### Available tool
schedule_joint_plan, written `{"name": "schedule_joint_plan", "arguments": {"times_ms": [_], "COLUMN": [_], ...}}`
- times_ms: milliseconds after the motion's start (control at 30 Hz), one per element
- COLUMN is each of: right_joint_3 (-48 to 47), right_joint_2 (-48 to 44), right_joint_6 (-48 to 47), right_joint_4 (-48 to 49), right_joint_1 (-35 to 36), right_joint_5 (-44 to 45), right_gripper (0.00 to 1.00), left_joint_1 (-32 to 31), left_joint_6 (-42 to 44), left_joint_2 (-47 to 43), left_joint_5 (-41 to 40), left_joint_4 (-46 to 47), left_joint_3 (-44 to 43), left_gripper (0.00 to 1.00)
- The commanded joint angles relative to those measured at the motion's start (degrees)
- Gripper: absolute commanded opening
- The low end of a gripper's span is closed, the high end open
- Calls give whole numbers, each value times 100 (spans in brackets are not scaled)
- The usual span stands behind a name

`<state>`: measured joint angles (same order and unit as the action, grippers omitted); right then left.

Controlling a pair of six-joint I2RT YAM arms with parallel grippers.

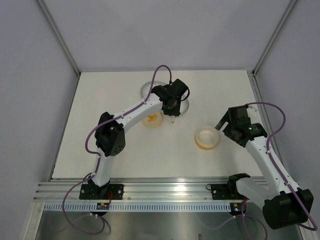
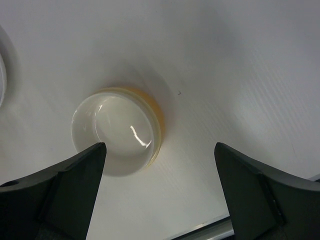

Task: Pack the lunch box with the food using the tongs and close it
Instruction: Pick up the fake food from the plate, then move the packing box to the center of the board.

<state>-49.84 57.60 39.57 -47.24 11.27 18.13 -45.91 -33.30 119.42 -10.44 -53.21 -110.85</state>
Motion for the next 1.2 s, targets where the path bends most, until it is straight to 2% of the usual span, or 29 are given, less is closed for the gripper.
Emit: {"name": "schedule_joint_plan", "arguments": {"times_ms": [0, 33, 67, 100, 133, 167, 300, 433, 600, 733, 1167], "right_joint_3": [246, 378, 449, 510, 598, 625, 879, 1476, 1714, 1969, 1004], "right_joint_2": [-406, -495, -557, -601, -575, -531, -434, -662, -409, -171, 1743], "right_joint_6": [717, 797, 850, 868, 964, 991, 1394, 1501, 1439, 1545, 1281], "right_joint_4": [-338, -399, -417, -452, -522, -531, -479, 21, 390, 1250, 2755], "right_joint_1": [-211, -265, -318, -431, -450, -450, -441, -450, -441, -397, -248], "right_joint_5": [-161, -152, -91, -56, -20, -81, -599, -1162, -1478, -1996, -1874], "right_gripper": [97, 94, 86, 73, 50, 41, 19, 20, 20, 22, 25], "left_joint_1": [21, 38, 30, 30, 30, 38, 38, 30, 30, 38, 47], "left_joint_6": [332, 368, 385, 481, 534, 570, 737, 948, 1150, 1177, 1247], "left_joint_2": [-436, -471, -507, -594, -621, -639, -788, -867, -955, -1026, -1386], "left_joint_5": [200, 217, 226, 261, 288, 288, 253, 498, 780, 815, 1167], "left_joint_4": [12, 12, 21, 30, 39, -5, -84, -198, -322, -374, -436], "left_joint_3": [54, 98, 125, 160, 186, 178, 178, 37, -112, -156, 204], "left_gripper": [0, 0, 0, 0, 0, 0, 0, 0, 0, 0, 0]}}
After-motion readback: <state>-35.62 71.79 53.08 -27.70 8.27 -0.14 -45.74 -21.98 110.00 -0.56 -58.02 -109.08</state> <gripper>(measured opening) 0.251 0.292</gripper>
